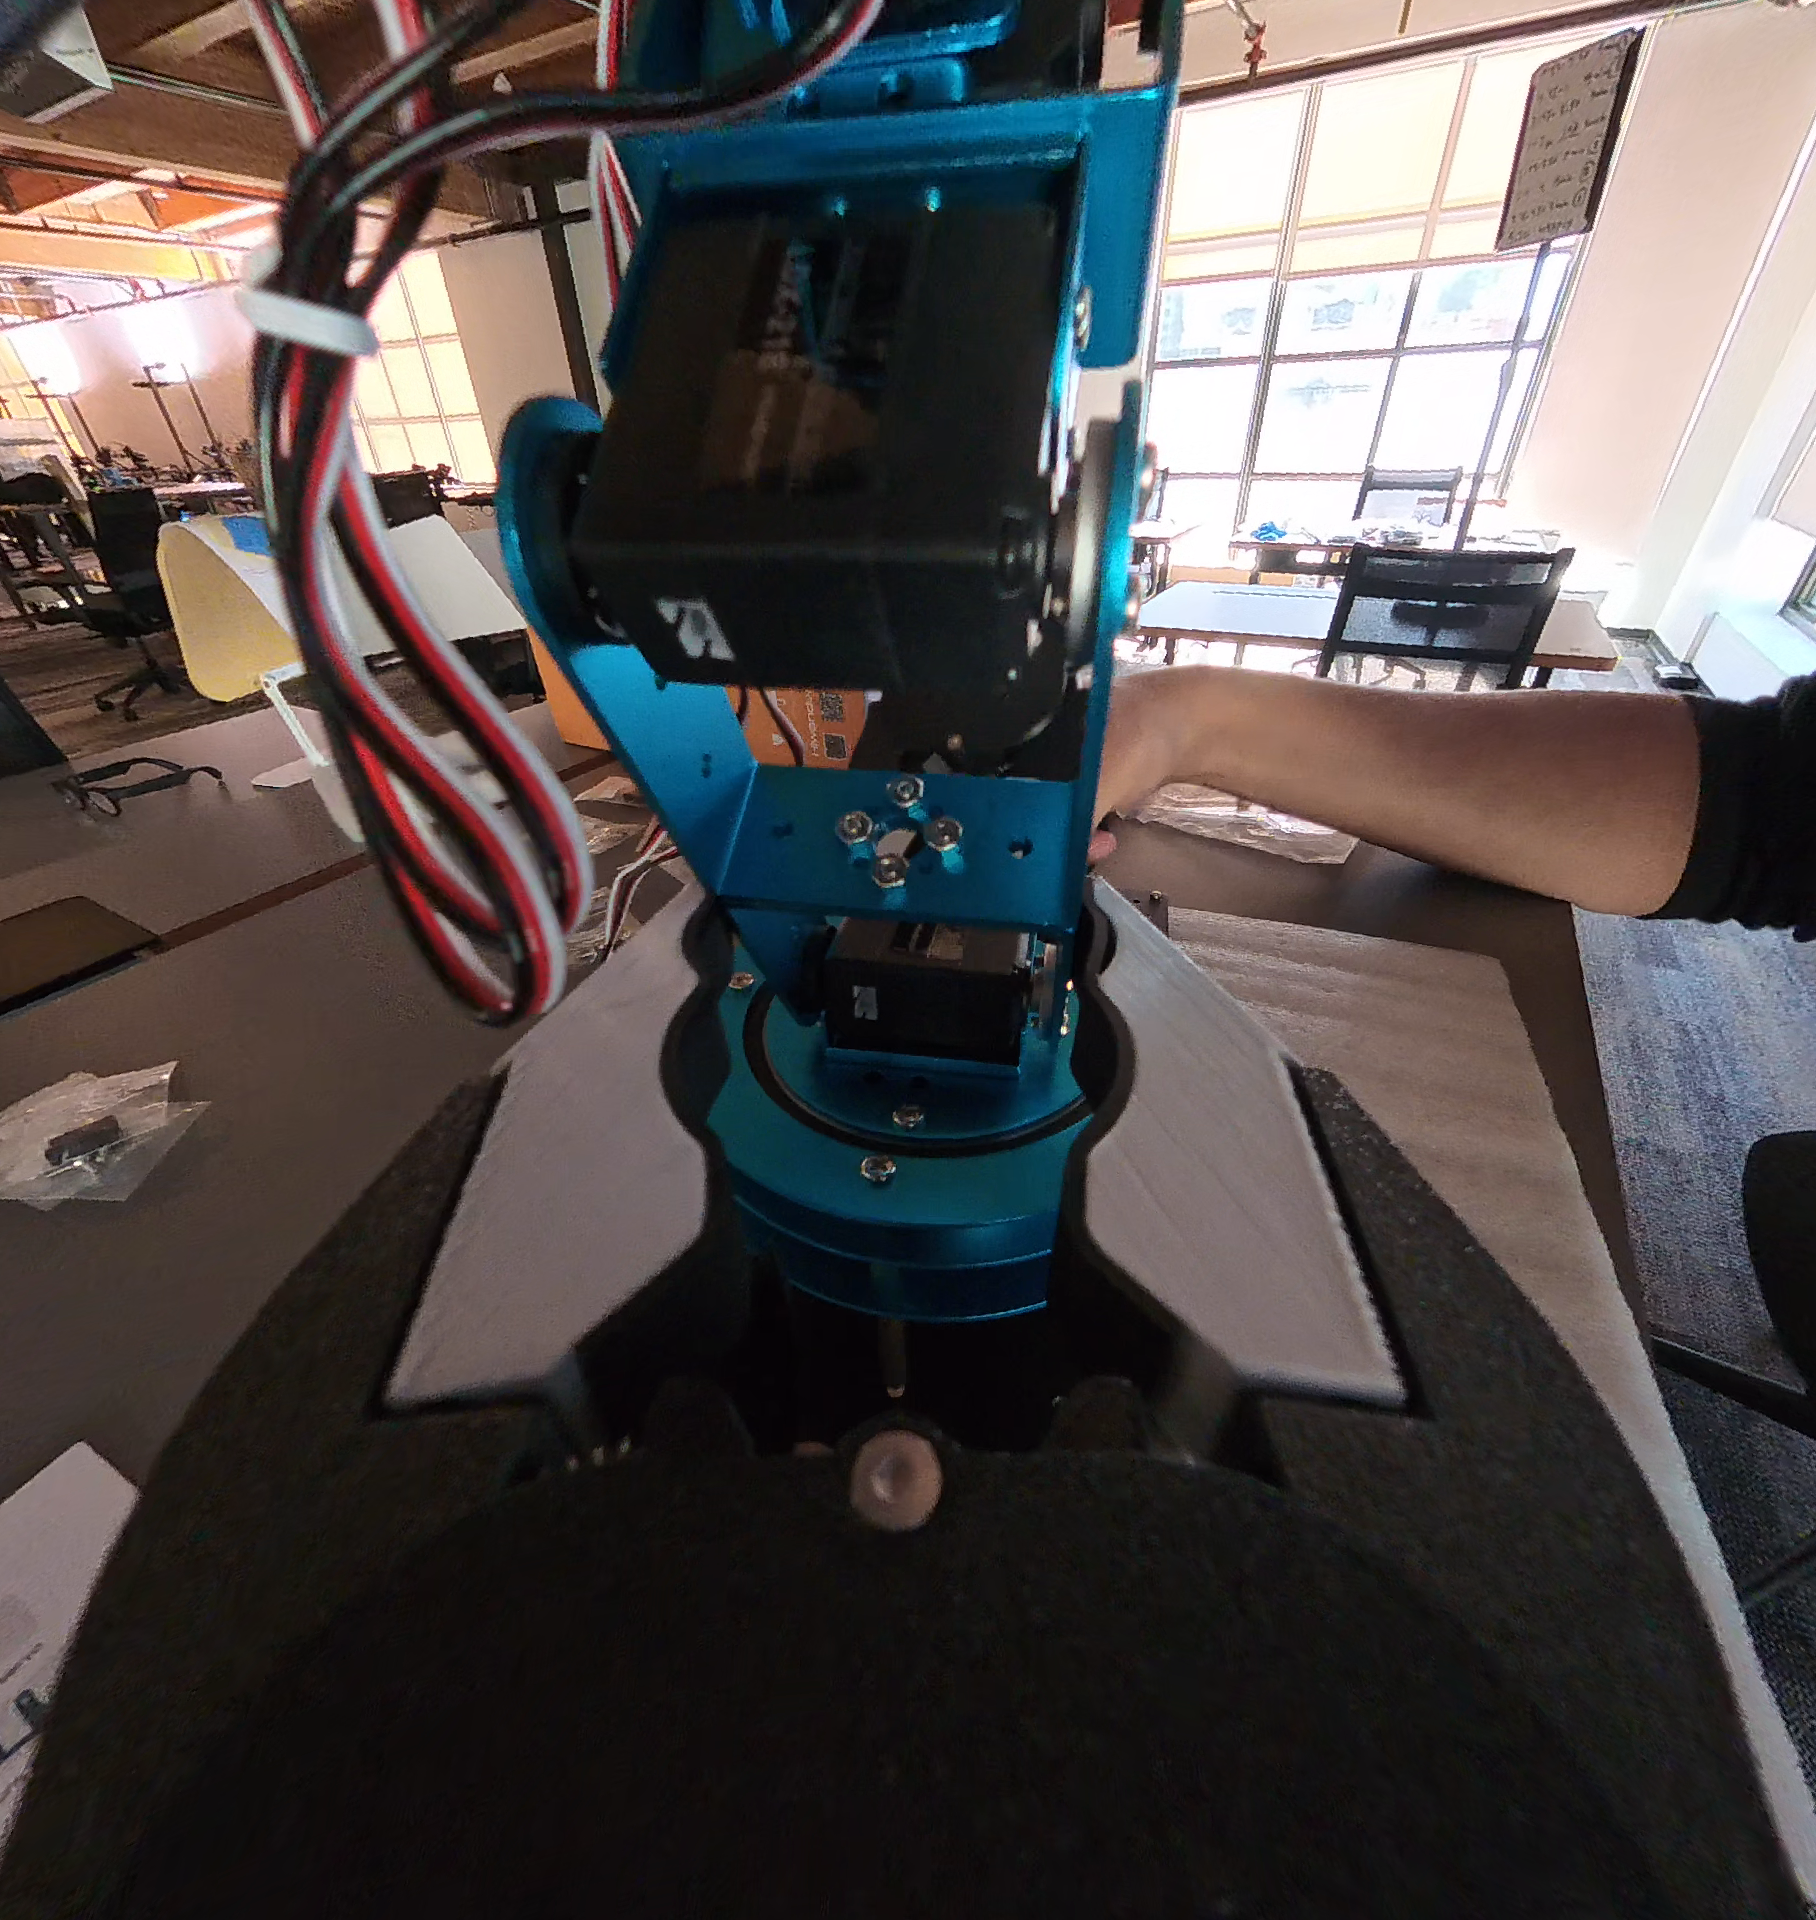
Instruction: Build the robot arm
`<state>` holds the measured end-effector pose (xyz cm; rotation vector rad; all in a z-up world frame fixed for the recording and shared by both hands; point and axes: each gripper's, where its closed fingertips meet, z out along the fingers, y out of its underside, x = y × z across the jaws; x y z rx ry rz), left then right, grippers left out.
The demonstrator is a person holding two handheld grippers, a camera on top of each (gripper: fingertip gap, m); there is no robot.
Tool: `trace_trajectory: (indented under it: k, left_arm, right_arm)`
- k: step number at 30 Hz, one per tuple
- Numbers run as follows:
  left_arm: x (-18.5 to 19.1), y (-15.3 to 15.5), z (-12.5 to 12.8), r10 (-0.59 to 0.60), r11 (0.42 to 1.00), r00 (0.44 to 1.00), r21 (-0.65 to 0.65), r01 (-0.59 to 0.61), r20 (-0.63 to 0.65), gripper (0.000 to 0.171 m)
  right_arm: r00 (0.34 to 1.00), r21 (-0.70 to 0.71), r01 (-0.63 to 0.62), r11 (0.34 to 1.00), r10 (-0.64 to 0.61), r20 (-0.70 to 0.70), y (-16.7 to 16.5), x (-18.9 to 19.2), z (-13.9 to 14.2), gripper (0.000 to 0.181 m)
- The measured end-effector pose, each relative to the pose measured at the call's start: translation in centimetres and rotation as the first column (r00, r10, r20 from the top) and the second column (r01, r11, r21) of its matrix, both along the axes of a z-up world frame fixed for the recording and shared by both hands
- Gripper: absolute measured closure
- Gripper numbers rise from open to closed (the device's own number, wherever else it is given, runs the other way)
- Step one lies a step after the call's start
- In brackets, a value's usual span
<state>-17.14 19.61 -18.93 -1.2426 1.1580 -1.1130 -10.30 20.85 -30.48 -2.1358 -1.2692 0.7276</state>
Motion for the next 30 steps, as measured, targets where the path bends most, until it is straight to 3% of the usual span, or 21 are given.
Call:
trace_trajectory:
  k: [5,12,19,26,30]
  left_arm:
    - [0.0,0.2,0.0,0.004,1.0,1.0,-0.015,-0.004,0.002,0.107]
    - [0.1,0.6,0.0,0.01,0.999,1.0,-0.044,-0.009,0.006,0.107]
    - [0.1,1.0,-0.1,0.025,0.997,1.0,-0.074,-0.026,-0.009,0.107]
    - [0.0,0.7,-0.1,0.033,0.998,0.999,-0.056,-0.034,-0.016,0.106]
    - [0.0,0.4,-0.1,0.031,0.999,0.999,-0.034,-0.032,-0.014,0.106]
  right_arm:
    - [0.999,0.036,0.026,0.999,-0.024,-0.04,-0.1,0.4,1.5,0.167]
    - [0.994,0.287,0.107,0.952,-0.11,-0.005,2.0,0.8,3.1,0.177]
    - [0.995,0.157,0.095,0.983,-0.097,0.005,0.5,1.1,1.5,0.177]
    - [0.993,0.237,0.116,0.965,-0.108,-0.045,0.2,1.0,3.7,0.178]
    - [0.992,0.245,0.124,0.962,-0.12,-0.031,0.2,0.9,3.2,0.173]
